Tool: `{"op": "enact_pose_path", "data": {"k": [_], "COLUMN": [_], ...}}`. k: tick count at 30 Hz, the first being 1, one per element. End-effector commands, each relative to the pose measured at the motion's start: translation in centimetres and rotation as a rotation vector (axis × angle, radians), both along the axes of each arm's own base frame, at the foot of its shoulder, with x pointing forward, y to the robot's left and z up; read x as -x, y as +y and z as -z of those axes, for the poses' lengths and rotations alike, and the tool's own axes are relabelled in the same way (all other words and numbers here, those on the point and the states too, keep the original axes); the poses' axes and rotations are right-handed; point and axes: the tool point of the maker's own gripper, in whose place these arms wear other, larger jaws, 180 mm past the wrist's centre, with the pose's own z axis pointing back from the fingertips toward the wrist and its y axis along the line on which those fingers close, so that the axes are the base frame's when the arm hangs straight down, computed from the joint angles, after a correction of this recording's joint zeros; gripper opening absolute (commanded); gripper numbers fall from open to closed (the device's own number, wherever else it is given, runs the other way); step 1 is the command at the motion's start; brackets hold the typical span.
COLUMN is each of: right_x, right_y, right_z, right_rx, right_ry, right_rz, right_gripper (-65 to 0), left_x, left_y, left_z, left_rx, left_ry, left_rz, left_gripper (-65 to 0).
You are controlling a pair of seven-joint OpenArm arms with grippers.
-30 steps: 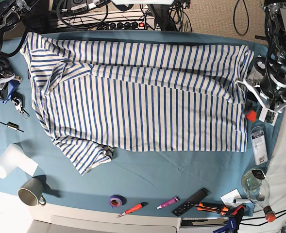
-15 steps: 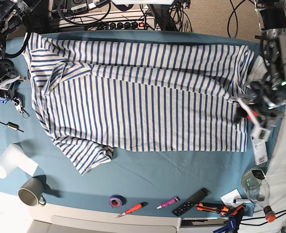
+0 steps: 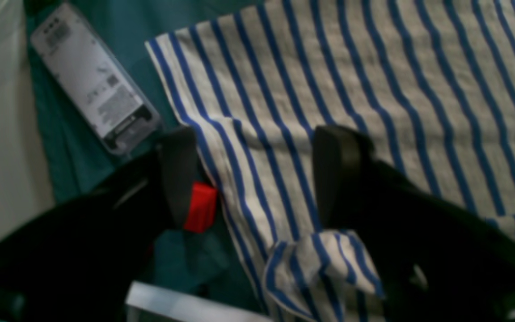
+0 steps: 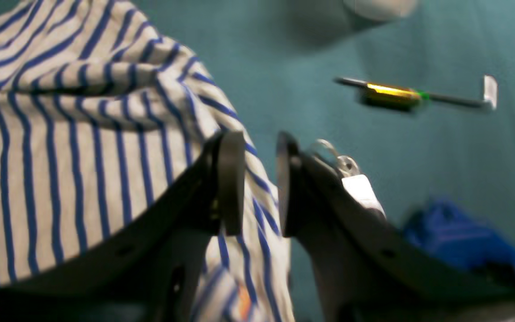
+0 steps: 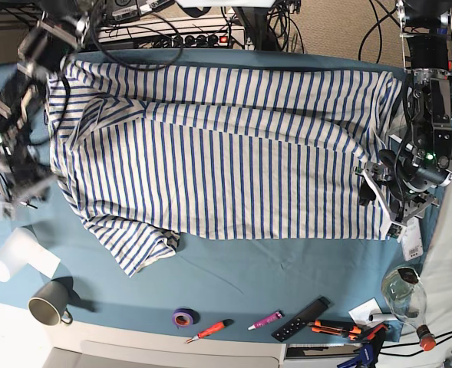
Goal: Fold the T-shirt properly
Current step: 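Move the right gripper to the shirt's sleeve and grasp it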
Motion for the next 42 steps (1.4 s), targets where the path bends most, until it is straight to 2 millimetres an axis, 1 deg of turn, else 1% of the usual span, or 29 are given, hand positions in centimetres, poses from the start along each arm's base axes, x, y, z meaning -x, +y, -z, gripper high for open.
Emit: {"op": "enact_pose_path", "data": {"k": [1, 3, 5, 7, 9, 12, 14, 16, 17, 22, 24, 26, 29, 30, 31, 33, 34, 38, 40, 42], "right_x": [-1.8, -3.7, -5.5, -6.8, -7.7, -8.9, -9.3, -9.4, -9.4, -8.7, -8.5, -8.3, -8.5, -8.5, -8.6, -8.5, -8.3, -7.0, -6.6, -6.7], "right_y": [-0.1, 1.2, 2.4, 3.5, 4.3, 4.7, 4.9, 4.7, 4.5, 4.0, 3.8, 3.9, 4.2, 4.2, 4.0, 3.7, 3.4, 2.7, 2.7, 2.9], "right_z": [-1.9, -1.7, -1.7, -1.6, -1.9, -2.8, -2.9, -2.3, -1.6, 3.2, 4.4, 5.0, 5.1, 5.0, 5.0, 4.9, 5.0, 5.4, 4.8, 3.5], "right_rx": [0.038, 0.080, 0.131, 0.189, 0.265, 0.364, 0.401, 0.428, 0.430, 0.389, 0.367, 0.343, 0.317, 0.317, 0.318, 0.319, 0.319, 0.323, 0.330, 0.343], "right_ry": [-0.046, -0.020, -0.003, 0.023, 0.043, 0.026, 0.015, 0.033, 0.051, 0.157, 0.180, 0.188, 0.174, 0.168, 0.166, 0.167, 0.180, 0.262, 0.285, 0.275], "right_rz": [-0.028, -0.089, -0.143, -0.188, -0.219, -0.215, -0.199, -0.186, -0.182, -0.198, -0.195, -0.196, -0.196, -0.192, -0.181, -0.153, -0.137, -0.091, -0.080, -0.075], "right_gripper": [-51.9, -51.8, -51.3, -45.8, -42.1, -41.9, -41.9, -41.9, -41.9, -41.9, -41.9, -41.9, -42.1, -44.0, -49.0, -63.9, -65.0, -65.0, -65.0, -65.0], "left_x": [-1.0, -1.1, -1.2, -1.2, -1.0, -0.8, -0.7, -0.6, -0.6, -0.6, -0.6, -0.6, -0.6, -0.6, -0.6, -0.6, -0.6, -0.6, -0.7, -0.7], "left_y": [0.5, 0.9, 1.6, 2.9, 4.4, 6.0, 6.7, 6.9, 6.9, 6.3, 6.1, 6.0, 6.0, 6.0, 6.0, 6.0, 6.0, 6.0, 6.0, 6.0], "left_z": [-2.0, -2.5, -3.1, -3.6, -4.1, -5.0, -5.4, -5.7, -5.8, -5.8, -5.8, -5.8, -5.8, -5.8, -5.8, -5.8, -5.8, -5.9, -5.9, -5.9], "left_rx": [-0.011, -0.011, -0.009, -0.006, 0.000, 0.036, 0.069, 0.076, 0.074, 0.100, 0.103, 0.103, 0.103, 0.103, 0.103, 0.103, 0.103, 0.103, 0.104, 0.104], "left_ry": [-0.063, -0.076, -0.093, -0.104, -0.109, -0.129, -0.140, -0.148, -0.149, -0.147, -0.148, -0.149, -0.149, -0.149, -0.148, -0.149, -0.149, -0.150, -0.156, -0.156], "left_rz": [-0.004, -0.014, -0.037, -0.075, -0.118, -0.162, -0.185, -0.182, -0.174, -0.157, -0.139, -0.137, -0.138, -0.138, -0.137, -0.138, -0.138, -0.137, -0.137, -0.137], "left_gripper": [-24.2, -24.2, -24.2, -24.2, -24.2, -24.2, -24.2, -24.2, -24.2, -24.2, -24.2, -24.2, -24.2, -24.2, -24.2, -24.2, -24.2, -24.2, -24.2, -24.2]}}
